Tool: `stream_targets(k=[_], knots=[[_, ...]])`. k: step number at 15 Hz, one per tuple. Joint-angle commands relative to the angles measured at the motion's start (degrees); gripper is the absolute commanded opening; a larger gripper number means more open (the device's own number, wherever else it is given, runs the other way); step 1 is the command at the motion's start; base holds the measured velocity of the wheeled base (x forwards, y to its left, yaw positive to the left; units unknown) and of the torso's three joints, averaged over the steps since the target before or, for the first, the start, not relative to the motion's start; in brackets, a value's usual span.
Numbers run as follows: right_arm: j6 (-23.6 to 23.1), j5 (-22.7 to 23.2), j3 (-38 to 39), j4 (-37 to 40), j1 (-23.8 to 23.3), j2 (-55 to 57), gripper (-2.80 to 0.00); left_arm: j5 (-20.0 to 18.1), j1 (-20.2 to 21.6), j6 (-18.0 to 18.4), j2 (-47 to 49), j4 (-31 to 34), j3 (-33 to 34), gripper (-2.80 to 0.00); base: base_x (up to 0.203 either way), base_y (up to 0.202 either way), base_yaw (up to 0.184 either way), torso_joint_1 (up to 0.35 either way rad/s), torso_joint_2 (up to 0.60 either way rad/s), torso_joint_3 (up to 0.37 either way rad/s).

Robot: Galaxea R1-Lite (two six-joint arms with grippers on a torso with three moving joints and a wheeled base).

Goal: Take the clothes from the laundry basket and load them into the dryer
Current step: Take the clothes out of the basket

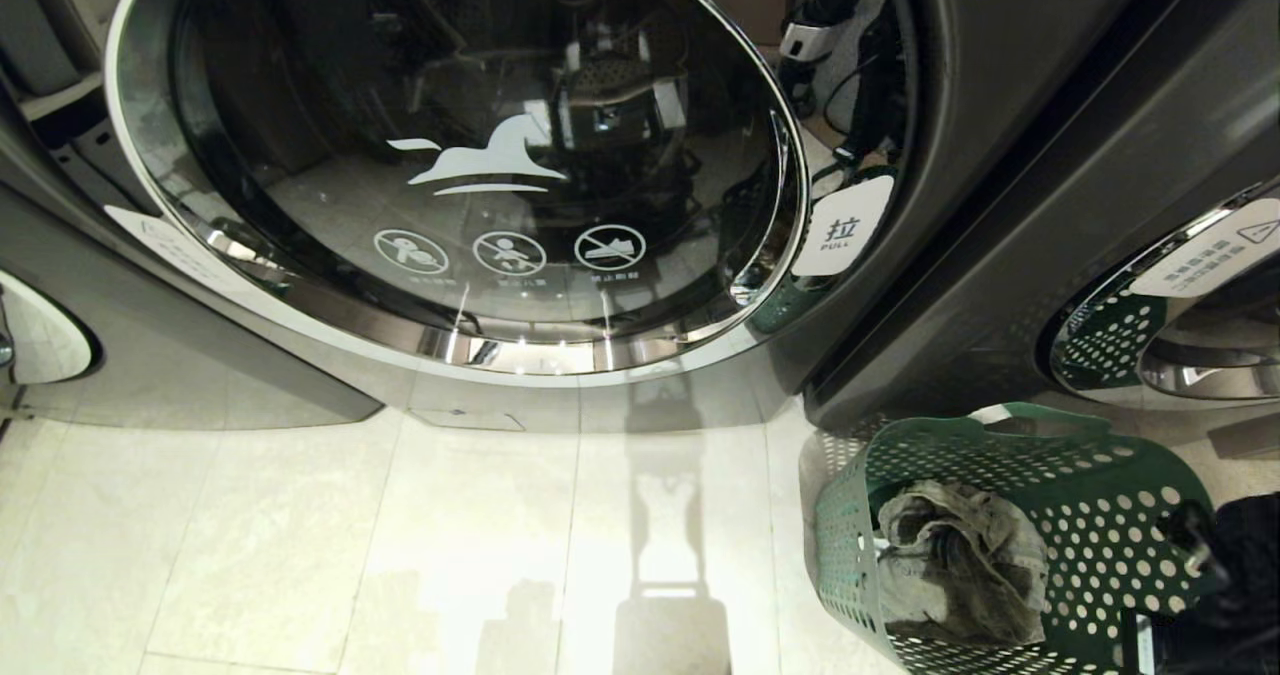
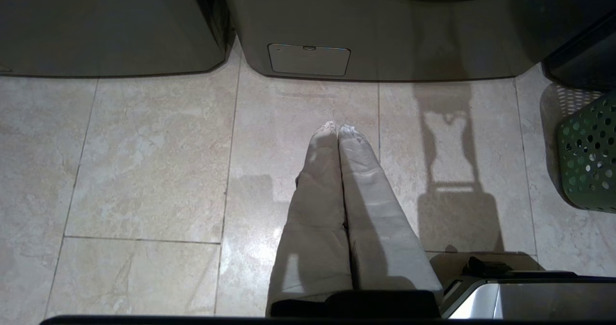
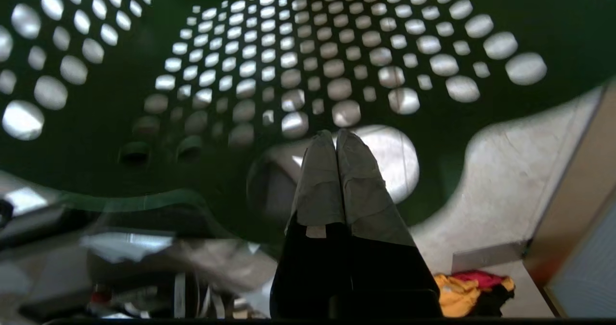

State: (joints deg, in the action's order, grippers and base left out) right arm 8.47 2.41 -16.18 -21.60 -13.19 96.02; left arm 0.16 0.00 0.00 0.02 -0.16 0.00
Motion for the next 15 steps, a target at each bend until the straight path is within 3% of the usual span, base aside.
stream_targets(k=[1, 4, 8, 12, 13, 15], knots=[[0.3, 0.09, -2.02, -5.68, -0.07, 14.23, -2.8, 0.02, 0.0, -0.03, -0.02, -0.02, 0.05, -2.8, 0.0, 0.0, 0.0, 0.0, 0.0, 0.0], [0.59, 1.57, -7.28, -11.7, -1.22, 25.67, -2.8, 0.02, 0.0, -0.07, -0.02, -0.02, 0.03, -2.8, 0.0, 0.0, 0.0, 0.0, 0.0, 0.0], [-0.15, 2.32, -20.18, -14.99, -2.53, 36.37, -2.8, 0.02, 0.0, 0.0, -0.02, -0.02, 0.0, -2.8, 0.0, 0.0, 0.0, 0.0, 0.0, 0.0], [-5.02, 2.24, -21.32, -15.83, -3.89, 37.58, -2.8, 0.02, 0.0, 0.0, -0.02, -0.02, 0.0, -2.8, 0.0, 0.0, 0.0, 0.0, 0.0, 0.0], [-5.29, 2.24, -20.94, -16.59, -4.12, 37.58, 0.0, 0.02, 0.0, -0.09, -0.02, -0.02, 0.0, -2.8, 0.0, 0.0, 0.0, 0.0, 0.0, 0.0], [-4.88, 2.34, -21.62, -16.82, -4.21, 37.49, 0.0, 0.02, 0.0, -0.01, -0.02, -0.02, 0.0, -2.8, 0.0, 0.0, 0.0, 0.0, 0.0, 0.0]])
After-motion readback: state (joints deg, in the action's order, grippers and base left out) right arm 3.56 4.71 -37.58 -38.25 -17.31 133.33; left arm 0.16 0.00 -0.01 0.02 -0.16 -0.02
